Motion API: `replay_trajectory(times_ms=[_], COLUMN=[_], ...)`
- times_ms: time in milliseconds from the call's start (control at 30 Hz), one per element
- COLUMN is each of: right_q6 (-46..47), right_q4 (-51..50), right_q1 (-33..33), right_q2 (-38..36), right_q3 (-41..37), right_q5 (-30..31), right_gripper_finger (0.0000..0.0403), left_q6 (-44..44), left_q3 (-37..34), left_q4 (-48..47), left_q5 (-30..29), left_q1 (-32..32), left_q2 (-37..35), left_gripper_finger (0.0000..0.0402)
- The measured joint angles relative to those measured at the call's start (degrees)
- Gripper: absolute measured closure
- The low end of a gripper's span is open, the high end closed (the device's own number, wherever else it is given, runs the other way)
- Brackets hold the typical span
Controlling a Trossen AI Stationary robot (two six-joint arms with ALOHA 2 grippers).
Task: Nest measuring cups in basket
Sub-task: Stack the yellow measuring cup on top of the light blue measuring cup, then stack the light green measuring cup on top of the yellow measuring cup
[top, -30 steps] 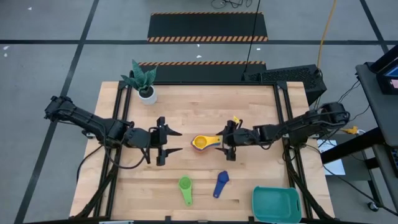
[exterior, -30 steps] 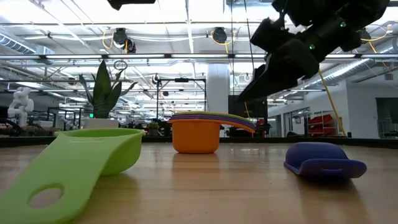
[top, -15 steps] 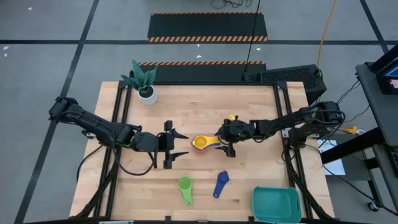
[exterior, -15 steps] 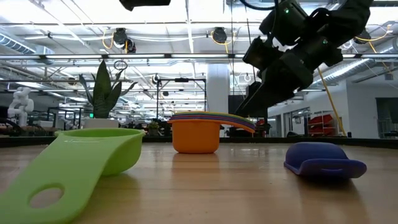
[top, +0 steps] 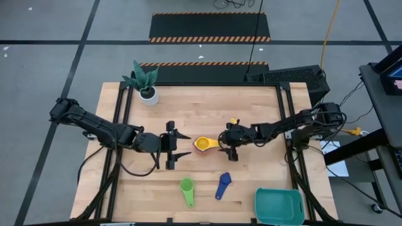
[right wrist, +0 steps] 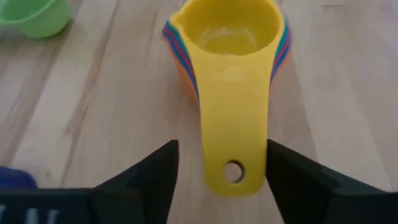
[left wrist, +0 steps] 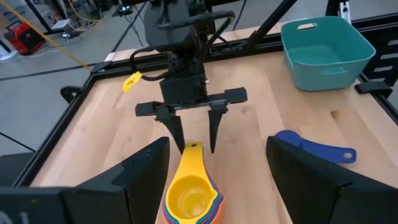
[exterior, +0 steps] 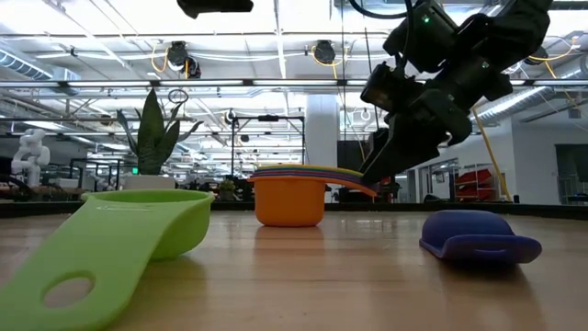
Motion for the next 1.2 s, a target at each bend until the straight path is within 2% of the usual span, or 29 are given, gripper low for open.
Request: replay_trajectory(times_ms=[200,333,733,933,1100,1200], right_q6=[1.35,1.35,2.84,2.85,2.71,2.51], right_q4=[0.03,1.07,0.78,-1.35,-4.23,-5.35], right_q1=[1.19,1.56,3.23,5.74,8.06,9.12], right_q2=[0.02,0.04,-1.34,-5.78,-12.49,-16.54], right_q3=[0.0,0.0,0.0,-0.02,-0.02,-0.02], right_q5=[1.49,2.82,3.08,9.01,13.45,13.62], right_gripper_finger=[0.0238,0.0252,0.0193,0.0173,0.0171,0.0171], left_q6=[-0.49,-0.7,-2.58,-5.92,1.52,5.18], left_q3=[0.0,0.0,0.0,0.12,1.34,2.14], left_q4=[-0.01,0.0,-1.44,-0.28,-0.57,-0.41], left_q5=[0.0,0.02,0.11,-0.15,-1.16,-2.08], left_q1=[-0.1,-0.24,-0.52,-2.46,-7.17,-8.46], left_q2=[0.0,0.0,0.0,0.52,4.43,6.89], left_gripper_finger=[0.0131,0.0131,0.0131,0.0131,0.0131,0.0131])
